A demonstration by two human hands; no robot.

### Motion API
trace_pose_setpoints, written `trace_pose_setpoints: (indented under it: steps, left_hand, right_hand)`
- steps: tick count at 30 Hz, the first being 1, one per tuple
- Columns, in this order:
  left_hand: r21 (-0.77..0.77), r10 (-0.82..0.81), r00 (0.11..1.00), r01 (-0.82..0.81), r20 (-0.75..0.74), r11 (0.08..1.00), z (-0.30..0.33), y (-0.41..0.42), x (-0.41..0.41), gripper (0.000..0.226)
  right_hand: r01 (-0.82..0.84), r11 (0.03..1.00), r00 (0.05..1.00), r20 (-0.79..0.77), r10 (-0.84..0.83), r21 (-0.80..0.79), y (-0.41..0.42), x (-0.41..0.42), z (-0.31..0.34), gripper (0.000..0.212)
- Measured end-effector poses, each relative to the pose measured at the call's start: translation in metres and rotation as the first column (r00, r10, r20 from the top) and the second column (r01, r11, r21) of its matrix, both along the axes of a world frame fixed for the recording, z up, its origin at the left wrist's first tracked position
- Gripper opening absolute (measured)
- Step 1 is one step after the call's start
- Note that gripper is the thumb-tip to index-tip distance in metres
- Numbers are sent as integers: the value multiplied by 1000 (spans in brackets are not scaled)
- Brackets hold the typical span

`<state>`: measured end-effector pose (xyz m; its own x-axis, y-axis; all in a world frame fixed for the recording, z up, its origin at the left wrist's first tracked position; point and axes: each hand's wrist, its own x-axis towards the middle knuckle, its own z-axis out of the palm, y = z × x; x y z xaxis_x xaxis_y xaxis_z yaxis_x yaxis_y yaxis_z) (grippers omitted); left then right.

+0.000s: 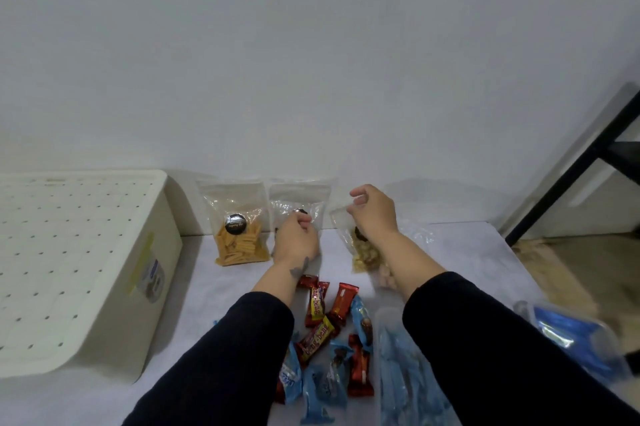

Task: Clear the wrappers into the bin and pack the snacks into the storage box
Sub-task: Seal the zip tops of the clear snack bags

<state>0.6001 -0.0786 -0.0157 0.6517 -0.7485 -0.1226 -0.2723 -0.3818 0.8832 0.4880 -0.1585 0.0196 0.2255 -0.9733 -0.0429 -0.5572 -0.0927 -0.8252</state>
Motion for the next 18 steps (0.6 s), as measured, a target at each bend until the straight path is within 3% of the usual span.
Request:
trace_pose_setpoints:
  steps: [3,7,13,18]
  left_hand:
    - [62,-79,992,85,-93,994,-4,-9,-22,31]
    - [148,-102,978,130,-183,981,-14,-28,-48,47]
    - [106,106,956,-79,-275,991,-25,-65,-64,55]
    - [-10,200,930,-214,-310,977,-30,-79,-69,35]
  right_hand:
    - [22,999,998,-54,-20,47,-4,-31,-9,28]
    - [38,992,999,2,-39,117,-17,-55,-18,38]
    - [1,984,1000,16,-4,177,-45,-58,-42,46]
    - [-9,989,999,33,4,146,-70,-59,-54,37]
